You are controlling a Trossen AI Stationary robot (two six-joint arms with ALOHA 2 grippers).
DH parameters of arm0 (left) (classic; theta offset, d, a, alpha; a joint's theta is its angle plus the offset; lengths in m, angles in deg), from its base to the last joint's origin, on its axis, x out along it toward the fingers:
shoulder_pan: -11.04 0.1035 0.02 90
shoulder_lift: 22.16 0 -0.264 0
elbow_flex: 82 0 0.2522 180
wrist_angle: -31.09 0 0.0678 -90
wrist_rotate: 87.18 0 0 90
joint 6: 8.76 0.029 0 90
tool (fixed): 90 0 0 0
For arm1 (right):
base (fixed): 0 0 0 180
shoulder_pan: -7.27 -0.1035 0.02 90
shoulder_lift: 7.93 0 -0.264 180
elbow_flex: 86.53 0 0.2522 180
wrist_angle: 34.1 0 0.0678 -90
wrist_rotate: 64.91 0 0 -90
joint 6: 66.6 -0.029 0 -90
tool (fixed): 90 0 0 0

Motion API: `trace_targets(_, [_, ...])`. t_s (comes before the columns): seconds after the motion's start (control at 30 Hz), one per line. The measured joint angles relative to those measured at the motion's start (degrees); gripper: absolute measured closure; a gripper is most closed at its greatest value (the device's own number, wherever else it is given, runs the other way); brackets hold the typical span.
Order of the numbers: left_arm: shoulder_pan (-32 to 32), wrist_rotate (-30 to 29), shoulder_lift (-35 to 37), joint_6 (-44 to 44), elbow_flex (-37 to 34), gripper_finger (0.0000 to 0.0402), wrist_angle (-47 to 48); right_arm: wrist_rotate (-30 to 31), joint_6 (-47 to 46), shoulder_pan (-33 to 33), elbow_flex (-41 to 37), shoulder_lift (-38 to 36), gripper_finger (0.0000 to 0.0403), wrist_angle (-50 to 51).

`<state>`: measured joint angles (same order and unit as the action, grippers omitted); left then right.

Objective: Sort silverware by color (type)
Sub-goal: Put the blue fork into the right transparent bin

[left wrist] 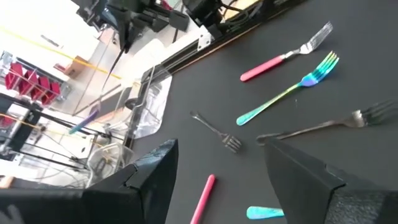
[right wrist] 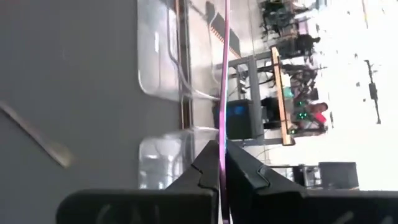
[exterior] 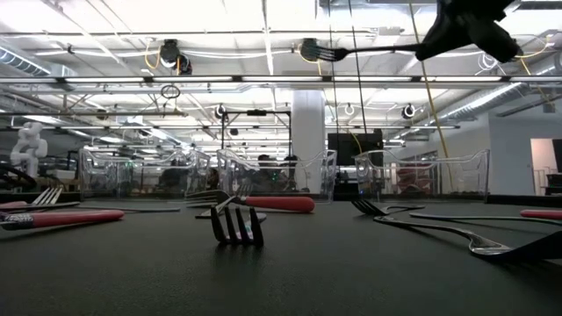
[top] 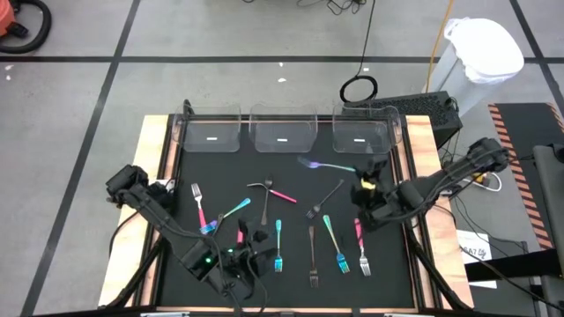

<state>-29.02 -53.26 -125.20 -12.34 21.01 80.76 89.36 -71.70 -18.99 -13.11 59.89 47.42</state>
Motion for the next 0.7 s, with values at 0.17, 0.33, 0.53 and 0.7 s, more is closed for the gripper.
trace_targets(0.17, [0.1,0.0,0.1,-0.1,0.0,0.0162,2.9,-3.0,9.1,6.0,0.0,-4.9,0.04,2.1])
trace_targets(0.33, [0.0,0.0,0.1,-0.1,0.0,0.0162,3.8,-2.7,15.2,13.0,0.0,-8.8,0.04,5.3])
trace_targets(0.53, [0.6,0.0,0.1,1.1,0.0,0.0162,3.8,-2.9,20.1,21.0,-0.4,-9.8,0.04,9.0])
trace_targets(0.7, [1.5,0.0,0.1,1.2,0.0,0.0162,3.6,-4.2,26.3,27.2,-3.3,-9.8,0.04,9.2])
